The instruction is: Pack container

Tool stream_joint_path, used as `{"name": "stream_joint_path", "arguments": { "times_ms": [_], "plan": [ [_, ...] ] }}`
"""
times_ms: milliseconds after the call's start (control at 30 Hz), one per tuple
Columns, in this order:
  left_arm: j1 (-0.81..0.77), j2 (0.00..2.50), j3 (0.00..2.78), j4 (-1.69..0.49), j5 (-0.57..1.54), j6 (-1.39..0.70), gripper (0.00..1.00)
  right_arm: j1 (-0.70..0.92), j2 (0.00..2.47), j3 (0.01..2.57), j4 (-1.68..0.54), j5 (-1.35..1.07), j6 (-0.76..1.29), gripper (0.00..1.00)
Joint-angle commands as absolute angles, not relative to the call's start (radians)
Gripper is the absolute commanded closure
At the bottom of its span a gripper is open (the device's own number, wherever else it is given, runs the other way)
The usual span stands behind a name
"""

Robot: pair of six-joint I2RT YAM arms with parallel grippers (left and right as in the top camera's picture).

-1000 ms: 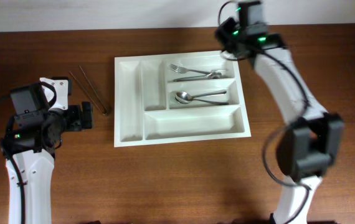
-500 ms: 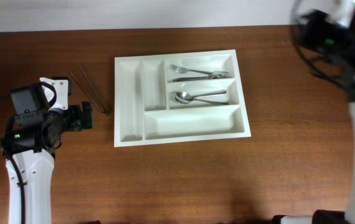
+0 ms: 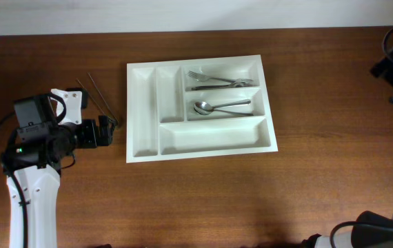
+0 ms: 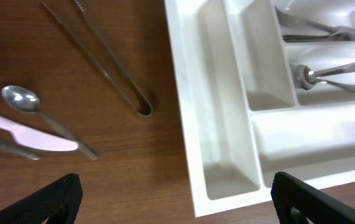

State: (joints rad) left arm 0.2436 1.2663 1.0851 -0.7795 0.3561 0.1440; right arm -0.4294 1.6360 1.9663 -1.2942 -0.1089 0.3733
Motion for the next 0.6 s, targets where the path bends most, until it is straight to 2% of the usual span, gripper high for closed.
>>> {"name": "stream_joint_path", "arguments": {
  "times_ms": [0, 133, 333, 567],
  "plan": [
    [0.245, 1.297, 1.1, -0.763, 0.363, 0.04, 0.01, -0.432, 1.646, 1.964, -1.295, -0.104, 0.376, 0.01],
    [0.245, 1.338, 1.101, -0.791, 0.155, -0.232, 0.0, -0.432, 1.648, 1.964, -1.295, -0.104, 0.375, 0.02],
    [0.245, 1.481, 1.168, -0.8, 0.148, -0.266, 0.05, -0.432, 1.648, 1.964, -1.295, -0.104, 0.375, 0.01],
    [0.218, 1.773, 1.398, -0.817, 0.105, -0.255, 0.1, -0.432, 1.648, 1.964, -1.295, -0.104, 0.375, 0.02]
  ]
}}
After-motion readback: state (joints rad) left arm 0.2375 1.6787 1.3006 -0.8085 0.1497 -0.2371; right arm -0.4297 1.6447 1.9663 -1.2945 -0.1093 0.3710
